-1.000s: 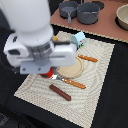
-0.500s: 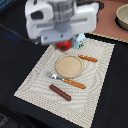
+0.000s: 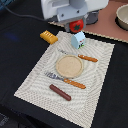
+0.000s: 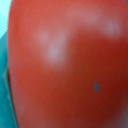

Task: Interact with the objects in diverse but meaningful ways.

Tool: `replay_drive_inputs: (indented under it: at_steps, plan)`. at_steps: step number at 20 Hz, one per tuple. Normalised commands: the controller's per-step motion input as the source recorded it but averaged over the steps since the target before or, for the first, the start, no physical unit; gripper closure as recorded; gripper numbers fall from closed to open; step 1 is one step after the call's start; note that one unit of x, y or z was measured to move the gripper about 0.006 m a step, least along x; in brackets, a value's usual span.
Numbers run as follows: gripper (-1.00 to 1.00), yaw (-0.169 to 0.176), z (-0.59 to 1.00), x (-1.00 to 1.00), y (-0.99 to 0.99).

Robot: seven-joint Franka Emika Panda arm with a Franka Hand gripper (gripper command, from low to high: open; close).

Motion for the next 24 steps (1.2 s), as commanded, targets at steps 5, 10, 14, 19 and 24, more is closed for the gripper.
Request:
replay_drive_inputs:
  at_steps: [5,10,14,19,24]
  plan:
    - [1.00,0.026,0.10,0.18,0.93]
    - [1.00,0.020,0.01,0.16,0.94]
    - [1.00,0.026,0.00,0.01,0.82]
    - [1.00,0.023,-0.03,0.12,0.68]
    - [1.00,0.001,-0.16,0.23,0.57]
